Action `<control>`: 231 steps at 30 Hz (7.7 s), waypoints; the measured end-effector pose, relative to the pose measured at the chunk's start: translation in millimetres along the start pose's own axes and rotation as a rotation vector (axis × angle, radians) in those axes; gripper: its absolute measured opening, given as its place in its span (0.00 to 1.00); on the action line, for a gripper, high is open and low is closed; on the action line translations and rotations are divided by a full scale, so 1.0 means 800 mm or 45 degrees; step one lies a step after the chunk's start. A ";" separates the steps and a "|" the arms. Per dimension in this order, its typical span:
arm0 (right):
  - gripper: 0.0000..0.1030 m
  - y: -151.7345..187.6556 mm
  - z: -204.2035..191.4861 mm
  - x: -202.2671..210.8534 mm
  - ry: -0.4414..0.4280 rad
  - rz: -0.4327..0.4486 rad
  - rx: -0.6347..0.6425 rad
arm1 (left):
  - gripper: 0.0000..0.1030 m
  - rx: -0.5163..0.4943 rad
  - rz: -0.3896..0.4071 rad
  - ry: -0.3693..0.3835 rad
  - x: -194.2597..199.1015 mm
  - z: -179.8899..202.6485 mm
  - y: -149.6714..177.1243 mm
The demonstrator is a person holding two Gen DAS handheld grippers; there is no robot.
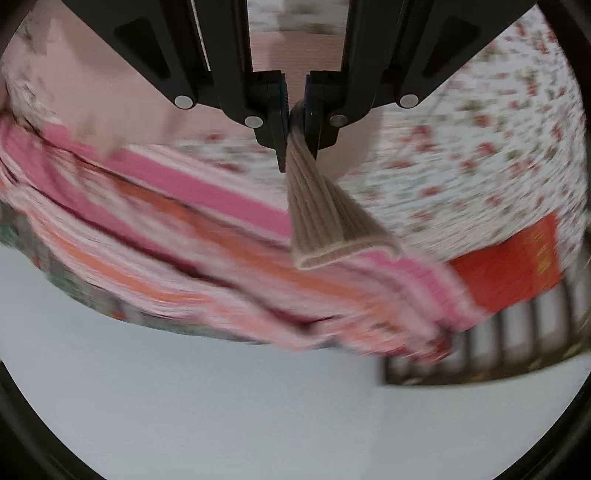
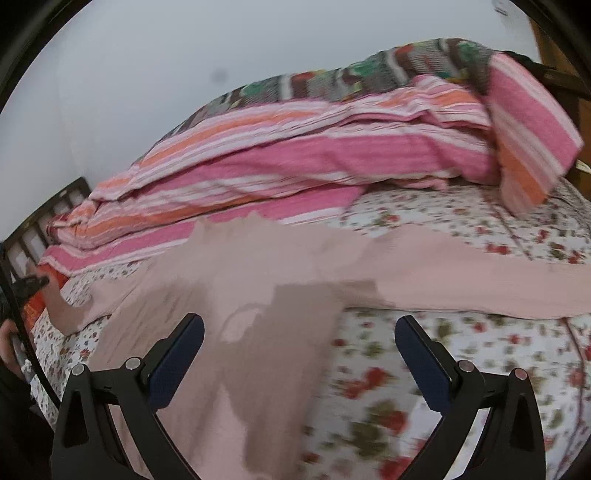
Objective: Fold small clothes
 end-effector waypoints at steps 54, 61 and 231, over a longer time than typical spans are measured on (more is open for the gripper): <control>0.40 0.013 -0.017 -0.185 -0.023 -0.374 -0.087 | 0.77 -0.066 -0.292 0.357 -0.071 0.073 0.118; 0.11 -0.002 -0.022 -0.140 -0.078 -0.163 -0.021 | 0.77 -0.070 -0.269 0.370 -0.065 0.077 0.119; 0.54 0.000 -0.003 -0.114 0.094 -0.096 0.040 | 0.45 -0.280 -0.261 0.453 -0.056 0.136 0.128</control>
Point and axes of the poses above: each gripper's, at about its wrist camera, not at the fingertips, and x roughly against the way its jaws point, z to its right, y to its underside, the point moved 4 cm from there along -x, roughly the way its jaws point, and after that the axes turned 8 degrees about z, right-handed, at the moved point
